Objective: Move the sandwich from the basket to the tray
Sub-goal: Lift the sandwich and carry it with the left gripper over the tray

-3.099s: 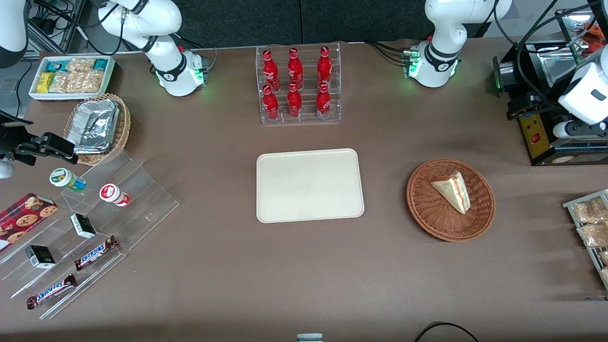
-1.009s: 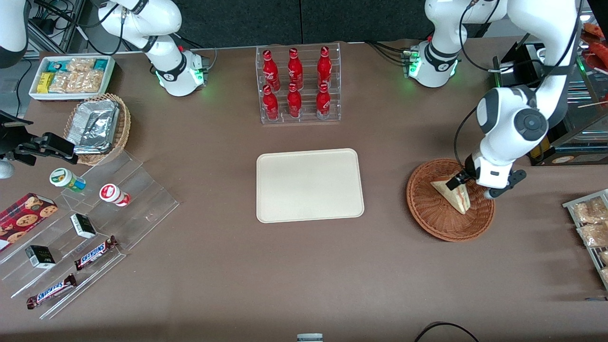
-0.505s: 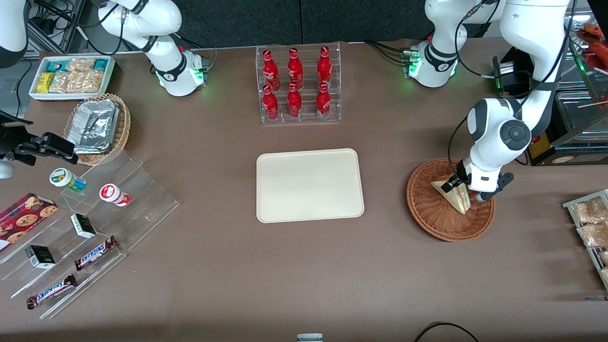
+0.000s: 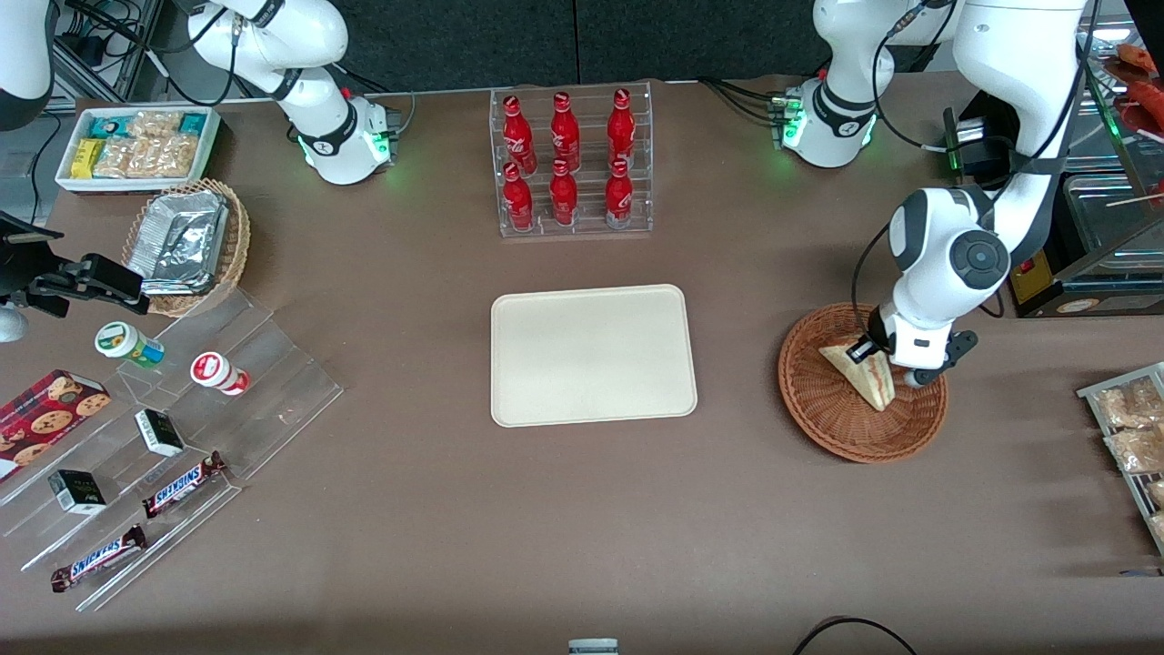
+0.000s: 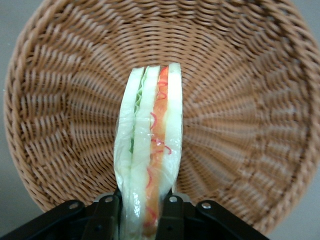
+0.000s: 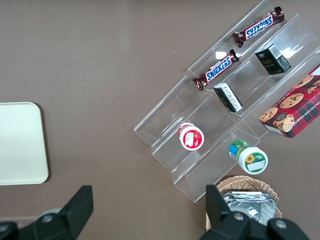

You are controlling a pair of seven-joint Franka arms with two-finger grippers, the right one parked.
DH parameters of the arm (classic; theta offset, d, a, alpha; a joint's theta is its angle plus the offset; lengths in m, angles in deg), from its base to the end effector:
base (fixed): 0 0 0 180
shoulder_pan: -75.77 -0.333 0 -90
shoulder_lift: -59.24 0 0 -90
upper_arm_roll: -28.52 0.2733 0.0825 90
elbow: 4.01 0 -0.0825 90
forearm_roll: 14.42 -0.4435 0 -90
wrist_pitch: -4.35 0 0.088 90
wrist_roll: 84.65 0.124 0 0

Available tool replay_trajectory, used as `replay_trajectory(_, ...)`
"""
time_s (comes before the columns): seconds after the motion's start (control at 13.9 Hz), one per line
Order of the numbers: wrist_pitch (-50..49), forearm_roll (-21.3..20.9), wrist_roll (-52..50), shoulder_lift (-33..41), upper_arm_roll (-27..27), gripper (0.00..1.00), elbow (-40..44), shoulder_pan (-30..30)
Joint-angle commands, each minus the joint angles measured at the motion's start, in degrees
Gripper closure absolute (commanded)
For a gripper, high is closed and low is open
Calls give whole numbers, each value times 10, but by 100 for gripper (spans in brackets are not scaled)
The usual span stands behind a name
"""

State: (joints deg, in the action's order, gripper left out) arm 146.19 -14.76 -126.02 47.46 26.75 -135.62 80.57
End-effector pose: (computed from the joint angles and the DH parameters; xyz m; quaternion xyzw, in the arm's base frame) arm 0.5482 -0.0639 0.1506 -0.9548 -0.2970 0.0129 0.0042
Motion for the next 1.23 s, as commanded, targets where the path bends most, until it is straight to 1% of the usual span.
replay_trajectory(0.0,-86,-9,-13,8,0,100,61,15)
replay_trajectory(0.14,-159,-10,-12,4,0,100,115,35)
replay_trajectory(0.29,-201,-22,-13,4,0,100,146,57)
replay_trajectory(0.36,-208,-27,-12,4,-1,100,152,69)
replay_trajectory(0.58,-210,-29,-11,-6,-1,100,172,133)
replay_trajectory(0.79,-210,-27,-14,-39,-1,100,209,202)
replay_trajectory(1.01,-210,-19,-21,-96,-1,100,279,259)
replay_trajectory(1.08,-210,-7,-24,-121,-2,100,309,281)
replay_trajectory(1.15,-210,14,-31,-140,-1,100,333,298)
